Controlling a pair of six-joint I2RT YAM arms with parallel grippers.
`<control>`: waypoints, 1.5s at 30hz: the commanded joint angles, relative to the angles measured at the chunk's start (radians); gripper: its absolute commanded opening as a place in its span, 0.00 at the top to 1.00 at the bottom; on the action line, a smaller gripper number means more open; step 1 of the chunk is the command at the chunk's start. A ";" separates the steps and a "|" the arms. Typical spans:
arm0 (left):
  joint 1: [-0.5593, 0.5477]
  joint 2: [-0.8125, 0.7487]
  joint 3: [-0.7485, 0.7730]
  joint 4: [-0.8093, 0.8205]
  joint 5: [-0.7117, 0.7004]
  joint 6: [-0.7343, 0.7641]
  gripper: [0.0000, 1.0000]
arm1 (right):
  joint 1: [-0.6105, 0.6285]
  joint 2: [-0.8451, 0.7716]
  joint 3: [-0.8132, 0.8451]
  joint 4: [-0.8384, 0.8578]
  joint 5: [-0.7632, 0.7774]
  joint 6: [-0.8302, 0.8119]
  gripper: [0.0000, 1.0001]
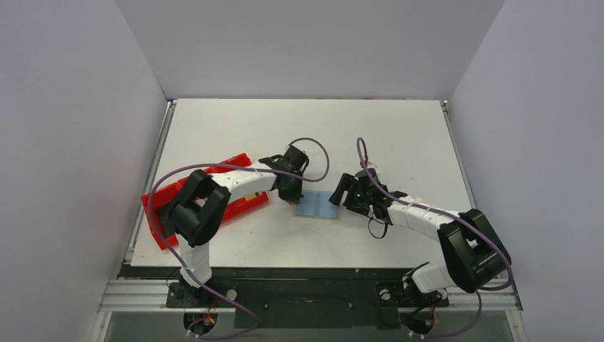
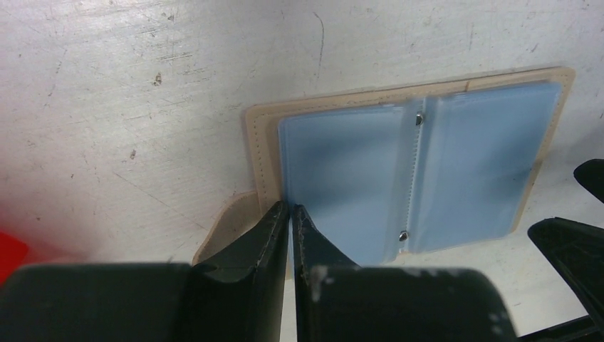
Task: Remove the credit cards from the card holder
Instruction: Close the card holder at the center of the board.
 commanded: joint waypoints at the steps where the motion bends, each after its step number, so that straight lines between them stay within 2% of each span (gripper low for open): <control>1: -0.007 0.026 0.028 0.019 -0.026 -0.006 0.96 | -0.006 0.025 -0.012 0.087 -0.015 0.012 0.29; 9: -0.011 0.050 0.028 -0.011 -0.042 -0.027 1.00 | -0.023 0.076 -0.032 0.178 -0.078 0.048 0.29; 17: -0.019 0.067 0.026 -0.005 -0.030 -0.035 1.00 | -0.055 0.133 -0.072 0.341 -0.223 0.158 0.30; 29: -0.024 0.072 0.028 -0.001 -0.024 -0.033 1.00 | -0.081 0.068 -0.095 0.501 -0.350 0.307 0.31; 37: -0.025 0.073 0.033 0.004 -0.015 -0.032 1.00 | -0.075 0.048 -0.082 0.502 -0.355 0.326 0.33; 39: -0.026 0.073 0.031 0.009 -0.007 -0.033 1.00 | -0.065 0.052 -0.073 0.498 -0.353 0.328 0.35; 42: -0.026 0.074 0.029 0.027 0.016 -0.041 1.00 | -0.055 0.055 -0.063 0.487 -0.339 0.325 0.44; 44: -0.029 0.075 0.029 0.038 0.022 -0.049 1.00 | -0.054 0.047 -0.054 0.447 -0.316 0.308 0.53; 45: -0.030 0.076 0.028 0.041 0.022 -0.050 1.00 | -0.054 0.040 -0.047 0.410 -0.308 0.299 0.60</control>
